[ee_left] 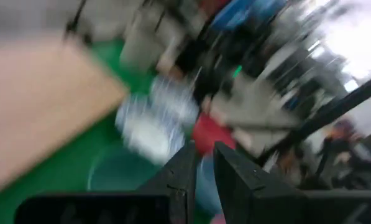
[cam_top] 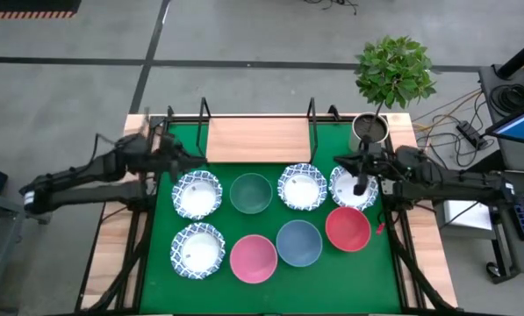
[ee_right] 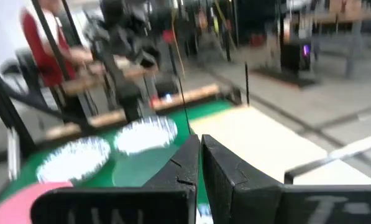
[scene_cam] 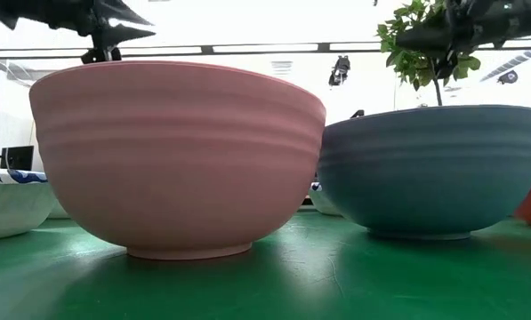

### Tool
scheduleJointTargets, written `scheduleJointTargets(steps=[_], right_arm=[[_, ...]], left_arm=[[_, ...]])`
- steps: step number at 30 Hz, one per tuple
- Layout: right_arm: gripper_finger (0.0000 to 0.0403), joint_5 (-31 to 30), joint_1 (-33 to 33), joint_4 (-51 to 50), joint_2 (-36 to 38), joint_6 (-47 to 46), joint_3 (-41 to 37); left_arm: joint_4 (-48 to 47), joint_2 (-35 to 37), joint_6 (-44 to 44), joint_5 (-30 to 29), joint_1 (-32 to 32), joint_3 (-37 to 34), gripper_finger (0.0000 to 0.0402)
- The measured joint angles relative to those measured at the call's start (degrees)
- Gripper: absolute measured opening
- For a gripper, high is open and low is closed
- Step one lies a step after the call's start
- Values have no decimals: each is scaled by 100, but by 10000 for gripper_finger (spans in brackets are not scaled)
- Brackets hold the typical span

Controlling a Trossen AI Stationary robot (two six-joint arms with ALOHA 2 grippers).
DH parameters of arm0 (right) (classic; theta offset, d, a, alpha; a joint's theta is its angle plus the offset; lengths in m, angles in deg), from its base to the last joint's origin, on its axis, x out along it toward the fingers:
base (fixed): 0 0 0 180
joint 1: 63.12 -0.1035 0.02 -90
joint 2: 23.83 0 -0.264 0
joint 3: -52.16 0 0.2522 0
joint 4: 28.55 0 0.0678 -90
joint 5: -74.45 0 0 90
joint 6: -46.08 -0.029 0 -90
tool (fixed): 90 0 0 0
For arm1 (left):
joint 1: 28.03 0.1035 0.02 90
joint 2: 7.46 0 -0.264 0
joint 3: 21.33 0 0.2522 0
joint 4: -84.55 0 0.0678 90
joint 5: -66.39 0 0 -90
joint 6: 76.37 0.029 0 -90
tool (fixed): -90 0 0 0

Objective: Place and stack bowls onto a shelf
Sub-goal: Put the white patterned bowl on the shelf

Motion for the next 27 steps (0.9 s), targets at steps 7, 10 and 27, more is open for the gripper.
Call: scheduleJointTargets(steps=[7, 10, 27], right_arm=[[9, -53, 2, -124, -254, 344, 266], [9, -134, 0, -128, -205, 420, 330], [9, -129, 0, -340, -42, 468, 389]], left_arm=[[-2293, -1537, -1395, -357, -1136, 1280, 37], [-2802, -2216, -2007, -925, -1865, 1681, 37], [-4311, -4999, -3189, -1210, -2794, 2485, 61]])
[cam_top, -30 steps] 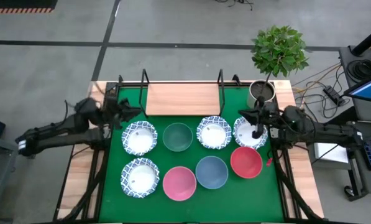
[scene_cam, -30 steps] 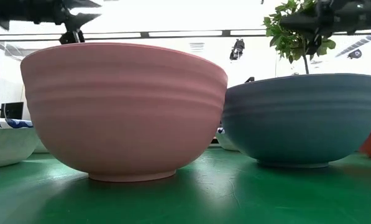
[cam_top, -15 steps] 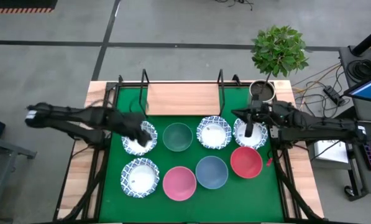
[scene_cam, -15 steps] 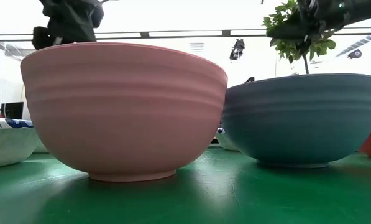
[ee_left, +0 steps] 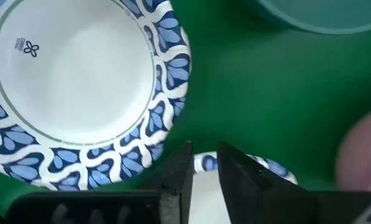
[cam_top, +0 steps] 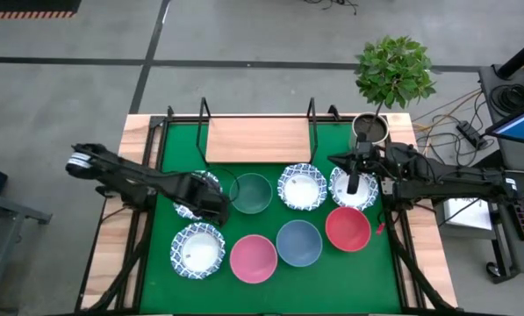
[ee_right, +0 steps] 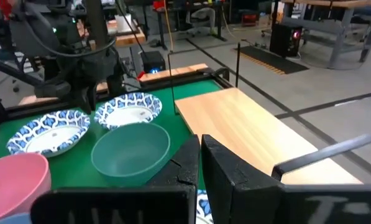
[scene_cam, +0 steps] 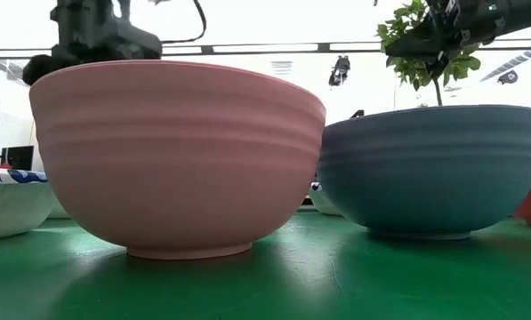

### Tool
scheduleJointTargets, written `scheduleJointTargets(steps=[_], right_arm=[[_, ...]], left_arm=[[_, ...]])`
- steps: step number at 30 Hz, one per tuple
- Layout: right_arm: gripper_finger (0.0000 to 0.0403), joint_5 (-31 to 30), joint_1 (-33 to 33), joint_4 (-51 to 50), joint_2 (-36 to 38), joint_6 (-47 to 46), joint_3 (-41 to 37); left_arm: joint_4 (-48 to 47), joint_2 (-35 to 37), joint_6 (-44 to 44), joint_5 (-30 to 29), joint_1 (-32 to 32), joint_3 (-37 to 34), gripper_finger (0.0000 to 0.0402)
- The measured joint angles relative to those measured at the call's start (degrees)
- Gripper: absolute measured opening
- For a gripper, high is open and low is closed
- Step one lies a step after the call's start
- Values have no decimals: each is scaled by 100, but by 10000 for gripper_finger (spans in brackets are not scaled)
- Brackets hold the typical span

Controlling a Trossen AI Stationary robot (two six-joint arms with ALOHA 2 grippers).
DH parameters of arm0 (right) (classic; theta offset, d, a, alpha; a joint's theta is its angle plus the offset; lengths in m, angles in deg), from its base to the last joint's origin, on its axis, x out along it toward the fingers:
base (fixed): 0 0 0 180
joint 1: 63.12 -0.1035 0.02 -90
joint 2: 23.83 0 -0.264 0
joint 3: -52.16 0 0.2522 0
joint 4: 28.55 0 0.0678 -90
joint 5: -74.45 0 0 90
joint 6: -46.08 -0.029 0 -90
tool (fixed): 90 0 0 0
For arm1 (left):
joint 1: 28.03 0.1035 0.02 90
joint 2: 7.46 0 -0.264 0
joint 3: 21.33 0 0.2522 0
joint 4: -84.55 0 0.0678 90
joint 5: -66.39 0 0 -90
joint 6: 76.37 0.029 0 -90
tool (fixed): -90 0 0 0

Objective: Place and stack bowls onto a shelf
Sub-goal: Put the white patterned bowl on the shelf

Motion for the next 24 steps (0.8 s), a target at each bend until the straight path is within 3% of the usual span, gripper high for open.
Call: scheduleJointTargets(steps=[11, 24], right_arm=[[9, 2, 0, -126, 0, 2, 0], [9, 0, 0, -207, 0, 77, -2]], left_arm=[[-154, -593, 527, -380, 111, 0, 160], [-37, -1147, 697, -517, 107, -15, 140]])
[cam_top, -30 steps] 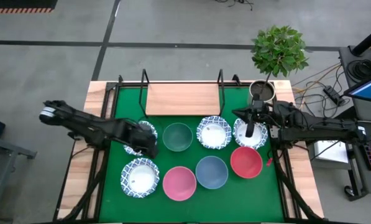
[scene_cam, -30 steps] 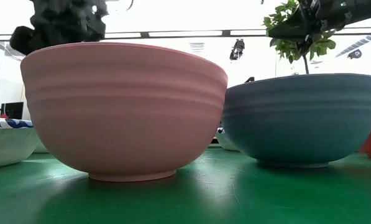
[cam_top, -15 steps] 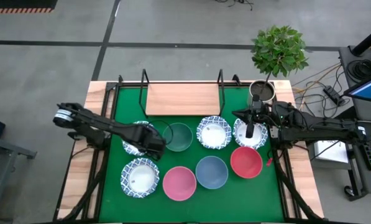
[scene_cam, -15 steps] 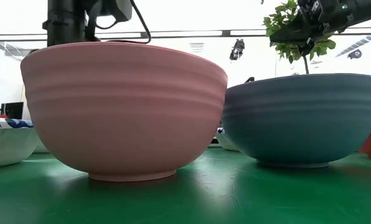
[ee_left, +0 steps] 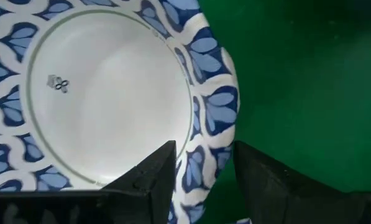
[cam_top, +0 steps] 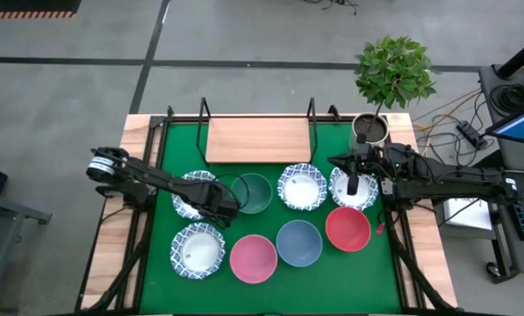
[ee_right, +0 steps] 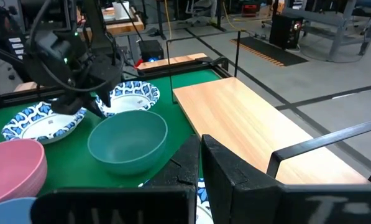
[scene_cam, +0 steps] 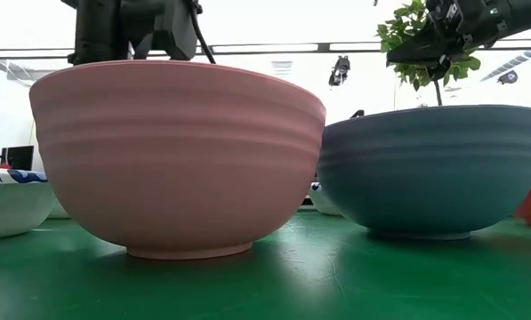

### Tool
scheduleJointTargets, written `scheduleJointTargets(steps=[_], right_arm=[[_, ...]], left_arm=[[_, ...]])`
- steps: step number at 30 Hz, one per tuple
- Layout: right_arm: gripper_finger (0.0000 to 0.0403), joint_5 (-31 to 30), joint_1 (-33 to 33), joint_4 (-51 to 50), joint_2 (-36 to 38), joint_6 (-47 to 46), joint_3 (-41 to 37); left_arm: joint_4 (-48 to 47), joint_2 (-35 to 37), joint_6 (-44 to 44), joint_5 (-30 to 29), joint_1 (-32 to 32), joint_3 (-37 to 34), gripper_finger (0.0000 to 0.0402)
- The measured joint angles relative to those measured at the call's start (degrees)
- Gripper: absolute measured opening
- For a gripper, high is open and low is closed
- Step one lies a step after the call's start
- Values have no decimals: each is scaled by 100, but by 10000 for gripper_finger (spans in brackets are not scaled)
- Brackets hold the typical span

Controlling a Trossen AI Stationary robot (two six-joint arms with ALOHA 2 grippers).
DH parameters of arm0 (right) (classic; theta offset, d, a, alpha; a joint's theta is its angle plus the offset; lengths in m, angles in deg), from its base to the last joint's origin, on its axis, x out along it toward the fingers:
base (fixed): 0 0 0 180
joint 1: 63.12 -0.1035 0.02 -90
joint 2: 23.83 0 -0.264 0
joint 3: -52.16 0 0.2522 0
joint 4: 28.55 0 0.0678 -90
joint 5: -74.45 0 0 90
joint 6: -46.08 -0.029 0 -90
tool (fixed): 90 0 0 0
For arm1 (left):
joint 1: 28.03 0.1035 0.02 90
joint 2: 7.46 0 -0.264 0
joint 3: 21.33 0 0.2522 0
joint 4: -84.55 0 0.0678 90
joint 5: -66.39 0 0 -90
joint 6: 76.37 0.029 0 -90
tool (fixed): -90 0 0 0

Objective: Place and stack bowls onto a shelf
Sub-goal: Put the white patterned bowl on the shelf

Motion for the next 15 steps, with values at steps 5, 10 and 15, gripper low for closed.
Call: scheduleJointTargets(steps=[5, 10, 15], right_arm=[[9, 2, 0, -2, -7, 3, 0], [9, 2, 0, -26, -9, -31, 0], [9, 2, 0, -25, -9, -27, -2]], left_arm=[[39, -183, 24, 2, -19, -2, 109], [33, -194, 67, 0, -50, -2, 47], [-140, -123, 67, -13, -116, 106, 8]])
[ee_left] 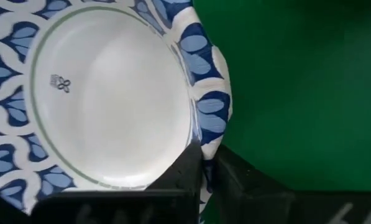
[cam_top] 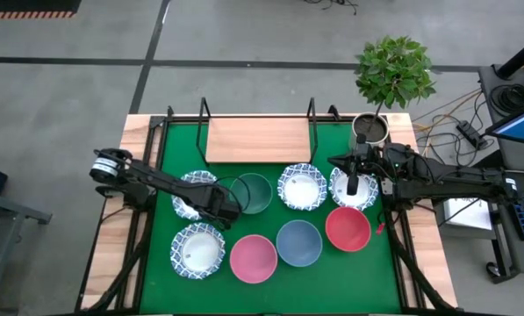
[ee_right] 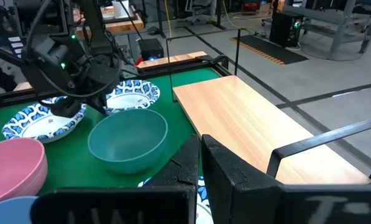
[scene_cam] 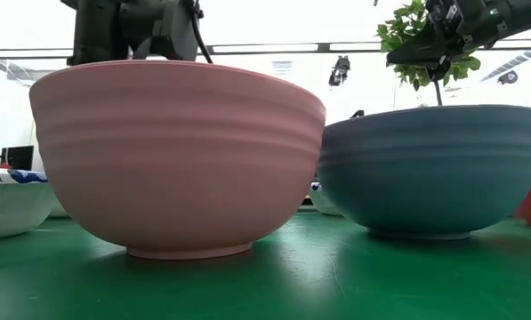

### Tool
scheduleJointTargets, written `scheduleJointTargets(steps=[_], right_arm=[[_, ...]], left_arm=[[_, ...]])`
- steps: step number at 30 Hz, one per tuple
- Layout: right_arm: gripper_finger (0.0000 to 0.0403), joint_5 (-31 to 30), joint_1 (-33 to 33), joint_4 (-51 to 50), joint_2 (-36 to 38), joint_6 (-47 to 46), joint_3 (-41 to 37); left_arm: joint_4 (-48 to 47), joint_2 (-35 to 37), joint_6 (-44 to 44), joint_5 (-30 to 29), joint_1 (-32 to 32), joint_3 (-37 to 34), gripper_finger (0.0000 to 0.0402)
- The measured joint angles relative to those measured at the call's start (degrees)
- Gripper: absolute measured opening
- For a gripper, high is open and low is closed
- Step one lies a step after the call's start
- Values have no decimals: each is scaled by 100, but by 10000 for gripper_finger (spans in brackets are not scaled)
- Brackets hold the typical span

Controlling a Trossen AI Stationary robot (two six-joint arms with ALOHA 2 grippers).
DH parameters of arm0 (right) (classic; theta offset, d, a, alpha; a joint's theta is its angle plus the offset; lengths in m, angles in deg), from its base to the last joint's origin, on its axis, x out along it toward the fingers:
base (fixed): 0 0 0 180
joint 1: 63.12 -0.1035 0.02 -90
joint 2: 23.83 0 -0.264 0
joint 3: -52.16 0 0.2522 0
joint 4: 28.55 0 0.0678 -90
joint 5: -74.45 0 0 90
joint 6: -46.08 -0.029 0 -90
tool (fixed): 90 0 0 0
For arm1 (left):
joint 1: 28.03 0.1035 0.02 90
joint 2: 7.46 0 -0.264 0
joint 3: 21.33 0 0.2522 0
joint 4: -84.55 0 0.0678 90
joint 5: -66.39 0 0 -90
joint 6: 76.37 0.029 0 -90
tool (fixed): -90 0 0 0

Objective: Place and stack bowls onto a shelf
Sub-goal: Put the white patterned bowl on the shelf

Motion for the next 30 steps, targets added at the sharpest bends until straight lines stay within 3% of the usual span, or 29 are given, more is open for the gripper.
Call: scheduleJointTargets(steps=[5, 11, 17, 22, 25, 30], right_arm=[[9, 0, 0, 1, 0, -3, 0], [9, -1, 0, 3, 0, 4, 0], [9, -2, 0, 1, 0, 8, 0], [9, -2, 0, -15, -2, 17, 0], [9, -2, 0, -21, -2, 31, 0], [9, -2, 0, -41, -4, 52, 0]], left_arm=[[-807, 11, -2, -62, -127, 521, 2], [-1948, 11, 463, -262, -392, 1759, 1], [-2062, 11, 2050, -632, -691, 3169, 0], [-1706, -96, 3876, -1887, -656, 4089, 0], [-1544, -182, 4916, -2476, -411, 4424, 0], [-1520, -237, 5804, -2562, 426, 4461, 0]])
